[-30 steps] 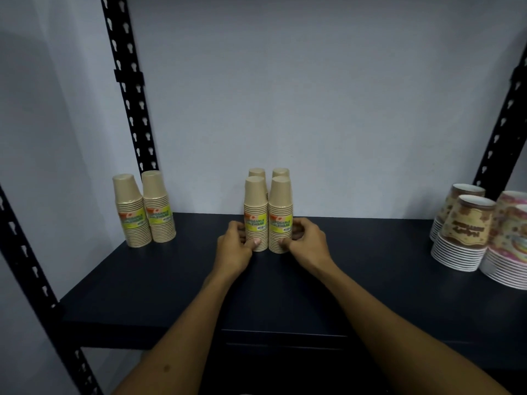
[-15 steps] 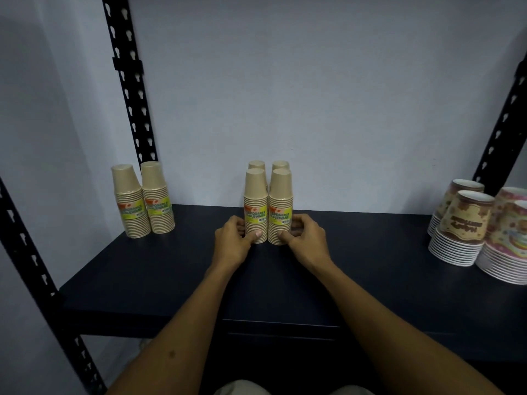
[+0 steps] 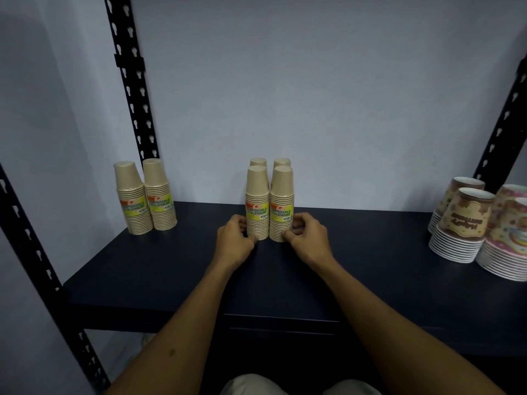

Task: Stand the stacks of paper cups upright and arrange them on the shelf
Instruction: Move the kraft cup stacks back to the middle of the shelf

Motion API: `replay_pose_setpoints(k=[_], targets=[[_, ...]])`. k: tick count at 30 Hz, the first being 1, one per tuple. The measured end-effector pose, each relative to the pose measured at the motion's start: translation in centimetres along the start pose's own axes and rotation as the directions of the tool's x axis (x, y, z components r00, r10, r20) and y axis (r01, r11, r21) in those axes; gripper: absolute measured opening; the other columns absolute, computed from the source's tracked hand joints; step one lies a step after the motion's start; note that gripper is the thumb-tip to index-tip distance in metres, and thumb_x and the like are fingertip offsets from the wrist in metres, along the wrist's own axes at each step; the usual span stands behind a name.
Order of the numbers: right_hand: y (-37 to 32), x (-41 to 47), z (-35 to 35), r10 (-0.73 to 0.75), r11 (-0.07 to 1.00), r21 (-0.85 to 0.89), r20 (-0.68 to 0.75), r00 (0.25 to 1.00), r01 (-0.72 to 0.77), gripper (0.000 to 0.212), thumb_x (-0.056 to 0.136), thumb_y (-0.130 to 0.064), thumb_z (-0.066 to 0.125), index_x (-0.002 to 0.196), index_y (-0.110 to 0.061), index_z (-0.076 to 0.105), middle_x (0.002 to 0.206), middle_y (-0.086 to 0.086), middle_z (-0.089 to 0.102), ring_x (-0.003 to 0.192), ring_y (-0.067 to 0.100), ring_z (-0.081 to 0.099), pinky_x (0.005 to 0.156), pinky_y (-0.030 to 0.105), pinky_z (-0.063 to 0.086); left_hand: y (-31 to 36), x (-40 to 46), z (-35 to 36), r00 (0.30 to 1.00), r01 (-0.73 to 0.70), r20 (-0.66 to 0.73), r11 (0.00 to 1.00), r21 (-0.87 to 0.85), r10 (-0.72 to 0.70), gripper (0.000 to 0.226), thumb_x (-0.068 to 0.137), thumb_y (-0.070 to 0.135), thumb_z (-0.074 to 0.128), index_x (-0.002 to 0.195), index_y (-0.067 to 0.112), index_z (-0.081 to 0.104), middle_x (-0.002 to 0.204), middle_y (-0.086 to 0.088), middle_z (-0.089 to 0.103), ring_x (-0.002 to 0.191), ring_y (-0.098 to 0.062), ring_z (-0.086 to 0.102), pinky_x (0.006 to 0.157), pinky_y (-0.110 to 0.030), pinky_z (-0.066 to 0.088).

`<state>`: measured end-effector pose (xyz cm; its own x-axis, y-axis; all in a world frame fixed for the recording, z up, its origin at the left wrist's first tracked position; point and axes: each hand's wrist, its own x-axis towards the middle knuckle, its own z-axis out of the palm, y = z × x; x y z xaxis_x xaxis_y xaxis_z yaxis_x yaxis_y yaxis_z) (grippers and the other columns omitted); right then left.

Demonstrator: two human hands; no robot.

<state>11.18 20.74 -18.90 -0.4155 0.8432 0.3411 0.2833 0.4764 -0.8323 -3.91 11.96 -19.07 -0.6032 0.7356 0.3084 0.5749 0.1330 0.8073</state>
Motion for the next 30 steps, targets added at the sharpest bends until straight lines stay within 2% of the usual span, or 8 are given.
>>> replay_pose_setpoints(k=[6, 14, 20, 25, 30], targets=[[0.30, 0.01, 0.09, 0.010, 1.000, 0.001, -0.011, 1.000, -0.010, 0.036, 0.083, -0.021, 0.072, 0.116, -0.015, 0.060, 0.101, -0.005, 0.064, 0.089, 0.007, 0.062, 0.080, 0.025, 0.054, -0.17, -0.12, 0.07, 1.000, -0.013, -0.008, 1.000, 0.010, 0.014, 0.045, 0.081, 0.013, 0.072, 0.122, 0.009, 0.055, 0.120, -0.007, 0.063, 0.110, -0.017, 0.059, 0.087, -0.021, 0.044], [0.28, -0.01, 0.05, 0.005, 1.000, -0.002, -0.010, 1.000, -0.005, 0.035, 0.083, -0.020, 0.072, 0.115, -0.014, 0.060, 0.101, -0.004, 0.064, 0.089, 0.006, 0.062, 0.078, 0.021, 0.051, -0.16, -0.22, 0.06, 1.000, -0.024, -0.005, 1.000, 0.006, 0.024, 0.042, 0.081, 0.013, 0.071, 0.121, 0.009, 0.056, 0.119, -0.006, 0.064, 0.111, -0.017, 0.059, 0.088, -0.020, 0.044], [0.47, 0.13, 0.10, 0.008, 1.000, -0.013, -0.007, 1.000, -0.008, 0.036, 0.082, -0.021, 0.072, 0.115, -0.014, 0.060, 0.102, -0.004, 0.065, 0.089, 0.007, 0.062, 0.081, 0.026, 0.054, -0.11, -0.21, 0.02, 1.000, -0.016, 0.000, 1.000, 0.012, 0.016, 0.043, 0.082, 0.013, 0.071, 0.123, 0.010, 0.055, 0.121, -0.006, 0.063, 0.112, -0.016, 0.058, 0.088, -0.020, 0.043], [0.36, 0.08, 0.05, 0.007, 1.000, -0.015, -0.010, 1.000, -0.008, 0.035, 0.083, -0.021, 0.072, 0.114, -0.014, 0.060, 0.102, -0.004, 0.065, 0.087, 0.005, 0.062, 0.077, 0.021, 0.051, -0.12, -0.30, -0.02, 1.000, -0.017, 0.002, 1.000, 0.007, 0.017, 0.043, 0.083, 0.011, 0.070, 0.123, 0.009, 0.055, 0.121, -0.006, 0.062, 0.111, -0.016, 0.058, 0.086, -0.018, 0.041], [0.35, 0.07, 0.01, 0.009, 1.000, -0.009, -0.008, 1.000, -0.009, 0.035, 0.082, -0.021, 0.073, 0.114, -0.013, 0.061, 0.101, -0.003, 0.065, 0.087, 0.006, 0.063, 0.079, 0.024, 0.054, -0.08, -0.42, -0.16, 1.000, -0.014, 0.007, 1.000, -0.001, 0.014, 0.044, 0.083, 0.012, 0.070, 0.123, 0.009, 0.055, 0.122, -0.006, 0.063, 0.112, -0.016, 0.058, 0.088, -0.020, 0.043]])
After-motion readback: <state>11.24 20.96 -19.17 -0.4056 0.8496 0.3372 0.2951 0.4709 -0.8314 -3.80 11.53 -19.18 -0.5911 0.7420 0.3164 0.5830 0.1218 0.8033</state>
